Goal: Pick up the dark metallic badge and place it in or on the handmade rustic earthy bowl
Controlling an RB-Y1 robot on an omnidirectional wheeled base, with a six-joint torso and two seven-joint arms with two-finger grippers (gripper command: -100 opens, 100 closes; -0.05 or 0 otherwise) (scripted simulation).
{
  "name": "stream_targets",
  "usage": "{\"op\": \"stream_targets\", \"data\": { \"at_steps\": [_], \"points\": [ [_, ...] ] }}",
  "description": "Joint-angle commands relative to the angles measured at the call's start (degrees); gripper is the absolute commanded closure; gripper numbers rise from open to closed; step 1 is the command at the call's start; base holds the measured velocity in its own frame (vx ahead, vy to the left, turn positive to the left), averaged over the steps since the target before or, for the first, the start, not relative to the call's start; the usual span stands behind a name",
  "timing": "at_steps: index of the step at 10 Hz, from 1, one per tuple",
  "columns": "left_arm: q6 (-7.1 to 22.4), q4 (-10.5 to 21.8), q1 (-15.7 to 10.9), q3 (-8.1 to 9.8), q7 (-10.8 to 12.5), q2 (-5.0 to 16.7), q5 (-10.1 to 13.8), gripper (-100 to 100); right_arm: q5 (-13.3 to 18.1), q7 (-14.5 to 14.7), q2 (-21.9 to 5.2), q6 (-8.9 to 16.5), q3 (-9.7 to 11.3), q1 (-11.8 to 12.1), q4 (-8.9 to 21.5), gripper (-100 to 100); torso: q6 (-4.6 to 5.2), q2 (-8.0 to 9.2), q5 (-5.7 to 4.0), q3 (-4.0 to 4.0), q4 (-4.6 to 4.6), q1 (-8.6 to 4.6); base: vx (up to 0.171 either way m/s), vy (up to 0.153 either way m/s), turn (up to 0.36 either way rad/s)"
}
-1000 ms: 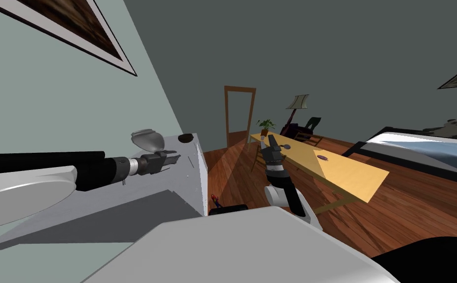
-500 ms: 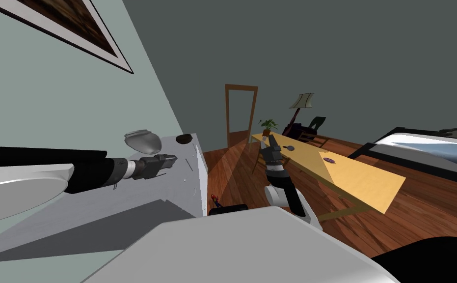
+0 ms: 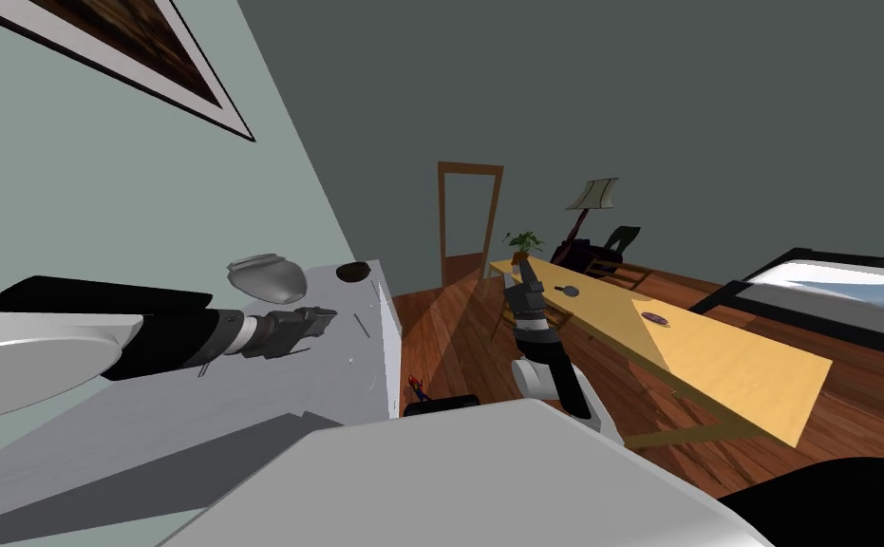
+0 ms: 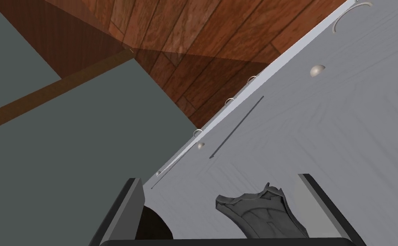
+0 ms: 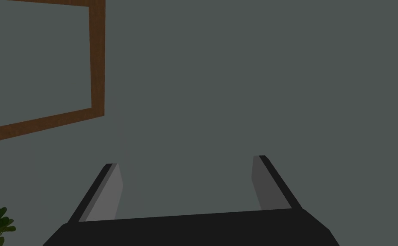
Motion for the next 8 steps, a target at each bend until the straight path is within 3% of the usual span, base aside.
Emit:
{"op": "stream_targets", "data": {
  "at_steps": [1,8],
  "points": [
    [2.9,-0.2,0.1,-0.09,-0.1,0.4,0.4,-100,0.0,0.0,0.0,0.0,0.0,0.0,0.0,0,0.0,0.0,0.0,0.0,0.0,0.0,0.096,0.007,0.024],
    [14.3,0.9,0.8,-0.03,-2.1,3.1,4.3,-100,0.0,0.0,0.0,0.0,0.0,0.0,0.0,0,0.02,-0.02,0.02,-0.02,-0.01,0.07,0.108,-0.004,0.058]
  ]
}}
